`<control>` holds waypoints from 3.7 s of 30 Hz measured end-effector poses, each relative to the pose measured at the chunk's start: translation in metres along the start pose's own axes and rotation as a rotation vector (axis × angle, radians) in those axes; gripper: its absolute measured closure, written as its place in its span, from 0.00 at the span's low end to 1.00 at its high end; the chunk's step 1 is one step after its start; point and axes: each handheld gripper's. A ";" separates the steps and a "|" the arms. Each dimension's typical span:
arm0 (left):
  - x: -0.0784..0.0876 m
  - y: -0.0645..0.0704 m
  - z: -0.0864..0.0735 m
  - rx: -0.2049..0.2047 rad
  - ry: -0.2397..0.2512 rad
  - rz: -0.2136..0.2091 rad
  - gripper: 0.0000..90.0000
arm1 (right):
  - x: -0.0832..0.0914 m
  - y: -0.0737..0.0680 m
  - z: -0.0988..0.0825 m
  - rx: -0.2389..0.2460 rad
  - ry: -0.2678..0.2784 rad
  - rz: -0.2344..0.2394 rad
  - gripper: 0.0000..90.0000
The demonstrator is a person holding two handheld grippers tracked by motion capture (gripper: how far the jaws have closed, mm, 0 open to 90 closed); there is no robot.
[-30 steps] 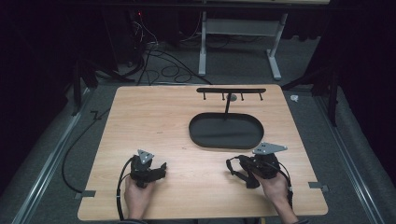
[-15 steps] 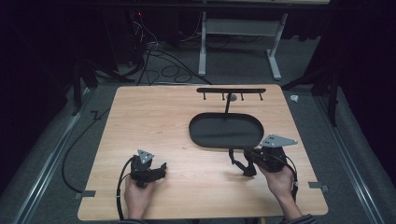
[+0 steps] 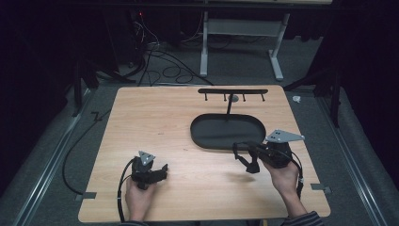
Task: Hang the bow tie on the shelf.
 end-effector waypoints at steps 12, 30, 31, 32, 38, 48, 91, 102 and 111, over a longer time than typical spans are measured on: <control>0.000 0.000 0.000 0.000 0.000 0.000 0.23 | 0.001 0.007 0.019 -0.011 0.028 -0.011 1.00; 0.000 0.000 0.000 0.000 0.000 0.000 0.23 | -0.005 0.016 0.038 -0.036 0.049 -0.020 1.00; 0.000 0.000 0.000 0.000 0.000 0.000 0.23 | -0.005 0.017 0.040 -0.035 0.049 -0.020 1.00; 0.000 0.000 0.000 0.000 0.000 0.000 0.23 | -0.005 0.018 0.041 -0.037 0.052 -0.023 1.00; 0.000 0.000 0.000 0.000 0.000 0.000 0.23 | -0.005 0.023 0.049 -0.057 0.068 -0.035 1.00; 0.000 0.000 0.000 0.000 0.000 0.000 0.23 | -0.009 0.029 0.064 -0.064 0.073 -0.058 1.00; 0.000 0.000 0.000 -0.001 -0.001 -0.001 0.23 | -0.043 0.050 0.124 -0.116 0.089 -0.201 1.00; 0.000 0.000 0.000 -0.001 0.000 -0.002 0.23 | -0.056 0.053 0.132 -0.129 0.084 -0.244 1.00; 0.000 0.000 0.000 -0.001 0.000 -0.003 0.23 | -0.061 0.051 0.130 -0.128 0.053 -0.269 0.99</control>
Point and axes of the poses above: each handheld gripper's, and its own axes: x roughly backward along the jaws, z roughly out of its top, y roughly to its right, and after that the axes turned 14 degrees about -x, right-handed
